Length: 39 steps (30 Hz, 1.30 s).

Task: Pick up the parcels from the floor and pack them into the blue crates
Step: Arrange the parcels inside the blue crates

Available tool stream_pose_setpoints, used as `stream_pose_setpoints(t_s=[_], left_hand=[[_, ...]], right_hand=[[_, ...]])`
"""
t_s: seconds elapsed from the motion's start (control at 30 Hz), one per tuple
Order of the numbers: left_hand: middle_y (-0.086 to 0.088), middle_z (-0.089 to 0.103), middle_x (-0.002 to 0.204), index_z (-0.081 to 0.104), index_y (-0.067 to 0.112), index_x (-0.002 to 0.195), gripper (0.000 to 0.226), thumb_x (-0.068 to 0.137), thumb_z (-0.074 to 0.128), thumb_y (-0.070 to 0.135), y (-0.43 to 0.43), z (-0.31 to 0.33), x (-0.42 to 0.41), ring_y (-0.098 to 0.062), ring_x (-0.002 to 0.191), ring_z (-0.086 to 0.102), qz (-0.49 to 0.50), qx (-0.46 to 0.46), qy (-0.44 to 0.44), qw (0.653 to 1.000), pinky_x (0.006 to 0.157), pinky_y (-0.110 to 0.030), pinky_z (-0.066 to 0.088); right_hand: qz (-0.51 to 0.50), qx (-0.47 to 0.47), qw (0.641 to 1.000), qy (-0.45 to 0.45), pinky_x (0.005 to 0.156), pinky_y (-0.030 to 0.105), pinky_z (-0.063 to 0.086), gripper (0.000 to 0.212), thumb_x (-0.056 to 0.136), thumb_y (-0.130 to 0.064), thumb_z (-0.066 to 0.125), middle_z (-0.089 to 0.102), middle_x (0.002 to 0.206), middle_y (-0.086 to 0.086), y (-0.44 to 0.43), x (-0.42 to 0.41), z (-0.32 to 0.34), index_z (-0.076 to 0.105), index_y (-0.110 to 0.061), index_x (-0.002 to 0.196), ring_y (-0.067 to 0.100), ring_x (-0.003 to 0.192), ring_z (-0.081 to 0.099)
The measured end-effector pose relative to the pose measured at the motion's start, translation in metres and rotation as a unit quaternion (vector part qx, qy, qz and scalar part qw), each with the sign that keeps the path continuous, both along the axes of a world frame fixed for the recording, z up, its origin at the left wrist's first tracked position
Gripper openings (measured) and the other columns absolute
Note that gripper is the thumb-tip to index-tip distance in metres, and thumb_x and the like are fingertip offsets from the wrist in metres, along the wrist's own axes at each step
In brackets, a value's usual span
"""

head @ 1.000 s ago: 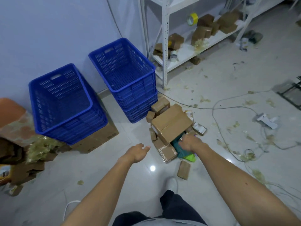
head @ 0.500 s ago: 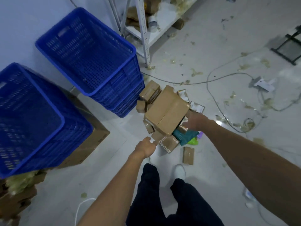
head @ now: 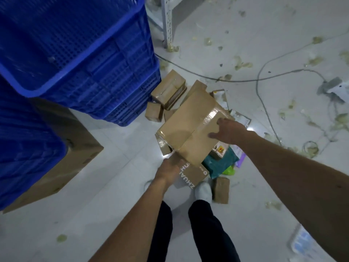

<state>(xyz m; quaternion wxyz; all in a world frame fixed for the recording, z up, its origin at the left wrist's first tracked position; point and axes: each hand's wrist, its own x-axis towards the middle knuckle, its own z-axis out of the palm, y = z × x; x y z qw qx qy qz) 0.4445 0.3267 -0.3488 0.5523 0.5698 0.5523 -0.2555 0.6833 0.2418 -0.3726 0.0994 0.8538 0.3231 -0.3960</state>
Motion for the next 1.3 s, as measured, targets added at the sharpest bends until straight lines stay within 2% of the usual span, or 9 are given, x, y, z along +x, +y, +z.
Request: stream_pose_setpoints(t_s=[0.2,0.33,0.5,0.6,0.73,0.87,0.97,1.13,1.3], left_hand=[[-0.011,0.05,0.14,0.04,0.014,0.143,0.065,0.094,0.06,0.051,-0.023,-0.106,0.027,-0.031,0.126,0.053,0.076,0.047,0.005,0.996,0.106,-0.04,0.042],[-0.001,0.048,0.142,0.022,0.025,0.148,0.085,0.085,0.064,0.063,-0.046,-0.16,0.043,-0.027,0.127,0.051,0.112,0.12,-0.015,0.986,0.094,-0.04,0.045],[0.005,0.044,0.144,0.003,0.03,0.154,0.094,0.087,0.068,0.045,-0.069,-0.187,0.059,-0.024,0.12,0.054,0.171,0.198,-0.054,0.964,0.094,-0.037,0.047],[0.008,0.042,0.144,0.003,0.037,0.153,0.094,0.086,0.069,0.035,-0.075,-0.197,0.064,-0.018,0.116,0.052,0.207,0.22,-0.066,0.951,0.095,-0.039,0.049],[0.005,0.045,0.142,0.007,0.032,0.152,0.101,0.079,0.076,0.035,-0.075,-0.209,0.073,-0.021,0.12,0.053,0.247,0.227,-0.064,0.94,0.097,-0.04,0.051],[0.004,0.053,0.132,0.02,0.026,0.148,0.104,0.069,0.084,0.047,-0.059,-0.221,0.076,-0.023,0.116,0.056,0.3,0.218,-0.037,0.928,0.095,-0.039,0.05],[0.001,0.053,0.128,0.027,0.021,0.144,0.108,0.06,0.086,0.056,-0.046,-0.226,0.078,-0.028,0.117,0.056,0.306,0.233,-0.012,0.923,0.099,-0.045,0.05],[-0.008,0.041,0.132,0.027,0.013,0.145,0.106,0.066,0.086,0.052,-0.028,-0.221,0.076,-0.033,0.115,0.053,0.285,0.237,0.023,0.929,0.094,-0.04,0.043],[-0.007,0.042,0.135,0.029,0.013,0.145,0.106,0.066,0.085,0.056,-0.012,-0.21,0.069,-0.036,0.119,0.053,0.266,0.25,0.048,0.93,0.097,-0.045,0.044]], right_hand=[[0.073,0.028,0.996,-0.047,0.094,0.047,0.049,0.084,0.081,-0.064,0.065,0.046,0.135,0.016,0.008,0.056,-0.095,0.037,-0.008,0.137,0.034,0.119,0.052],[0.102,0.046,0.99,-0.085,0.094,0.048,0.048,0.096,0.079,-0.066,0.066,0.04,0.137,0.017,0.004,0.084,-0.141,0.023,-0.013,0.147,0.036,0.122,0.05],[0.082,0.087,0.991,-0.064,0.098,0.053,0.045,0.108,0.078,-0.062,0.07,0.036,0.142,0.02,0.003,0.105,-0.177,0.005,-0.025,0.155,0.04,0.126,0.046],[0.031,0.089,0.995,-0.023,0.099,0.053,0.044,0.115,0.07,-0.066,0.075,0.041,0.139,0.021,0.007,0.115,-0.193,0.005,-0.025,0.152,0.041,0.124,0.048],[-0.007,0.089,0.996,0.027,0.1,0.045,0.044,0.122,0.064,-0.072,0.076,0.041,0.144,0.013,0.011,0.119,-0.202,0.008,-0.023,0.153,0.034,0.126,0.048],[-0.071,0.11,0.991,0.027,0.099,0.045,0.046,0.123,0.056,-0.076,0.077,0.044,0.142,0.008,0.019,0.116,-0.205,0.023,-0.013,0.148,0.03,0.125,0.049],[-0.107,0.104,0.989,0.025,0.095,0.045,0.048,0.123,0.054,-0.08,0.074,0.047,0.138,0.01,0.026,0.112,-0.208,0.026,-0.009,0.144,0.03,0.121,0.051],[-0.091,0.089,0.992,0.001,0.094,0.05,0.049,0.127,0.05,-0.088,0.066,0.046,0.13,0.01,0.032,0.105,-0.205,0.029,-0.007,0.14,0.03,0.117,0.052],[-0.089,0.078,0.993,-0.011,0.098,0.054,0.046,0.129,0.046,-0.093,0.061,0.046,0.129,0.01,0.035,0.096,-0.192,0.03,-0.009,0.14,0.031,0.118,0.052]])
